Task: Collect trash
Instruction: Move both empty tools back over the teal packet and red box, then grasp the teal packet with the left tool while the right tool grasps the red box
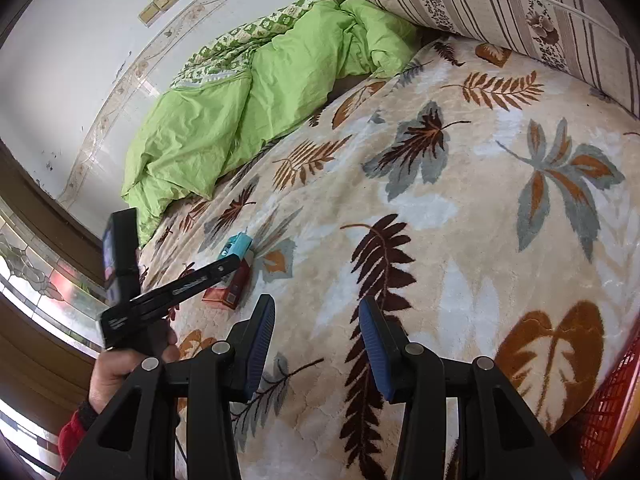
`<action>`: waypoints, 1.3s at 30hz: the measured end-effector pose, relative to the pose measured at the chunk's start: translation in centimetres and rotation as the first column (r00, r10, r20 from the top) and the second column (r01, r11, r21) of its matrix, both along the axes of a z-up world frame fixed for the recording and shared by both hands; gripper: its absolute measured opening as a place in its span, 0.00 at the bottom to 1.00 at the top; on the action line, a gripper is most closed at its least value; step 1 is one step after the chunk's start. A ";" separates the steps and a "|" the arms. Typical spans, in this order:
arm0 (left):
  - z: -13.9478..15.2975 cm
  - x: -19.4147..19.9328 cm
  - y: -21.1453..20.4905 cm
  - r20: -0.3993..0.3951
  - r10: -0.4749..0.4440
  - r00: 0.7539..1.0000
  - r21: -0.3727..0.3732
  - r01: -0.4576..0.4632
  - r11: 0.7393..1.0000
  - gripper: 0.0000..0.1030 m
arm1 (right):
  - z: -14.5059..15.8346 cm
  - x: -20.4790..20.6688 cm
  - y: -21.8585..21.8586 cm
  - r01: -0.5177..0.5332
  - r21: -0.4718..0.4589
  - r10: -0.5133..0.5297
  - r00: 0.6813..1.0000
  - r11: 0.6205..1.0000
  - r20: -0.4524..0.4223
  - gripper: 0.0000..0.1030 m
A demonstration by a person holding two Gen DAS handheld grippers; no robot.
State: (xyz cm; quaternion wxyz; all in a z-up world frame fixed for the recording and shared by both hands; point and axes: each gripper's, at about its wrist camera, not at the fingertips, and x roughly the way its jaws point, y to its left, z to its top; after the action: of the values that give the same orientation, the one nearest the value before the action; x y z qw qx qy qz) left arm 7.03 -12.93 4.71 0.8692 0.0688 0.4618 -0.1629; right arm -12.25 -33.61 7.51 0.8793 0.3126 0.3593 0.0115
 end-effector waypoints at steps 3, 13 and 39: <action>0.1 0.0 0.5 0.014 0.006 1.000 -0.025 -0.006 1.000 0.33 | 0.0 0.2 0.2 -0.004 0.002 0.004 1.000 1.000 0.001 0.45; 3.4 -3.9 4.8 0.045 0.046 0.998 -0.178 -0.038 0.983 0.18 | 0.1 0.4 1.2 -0.015 -0.011 0.015 1.000 1.000 0.008 0.45; -1.3 -3.3 15.2 -0.014 0.328 0.945 -0.087 -0.328 0.941 0.30 | 0.5 5.6 10.7 -0.243 -0.132 0.234 0.969 0.961 -0.081 0.46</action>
State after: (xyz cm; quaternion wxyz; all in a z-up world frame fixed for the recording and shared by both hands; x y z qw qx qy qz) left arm 3.69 2.28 3.39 0.8865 -0.0475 0.4589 -0.0361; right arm -6.61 -22.87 7.97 0.8794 0.2044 0.4222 0.0818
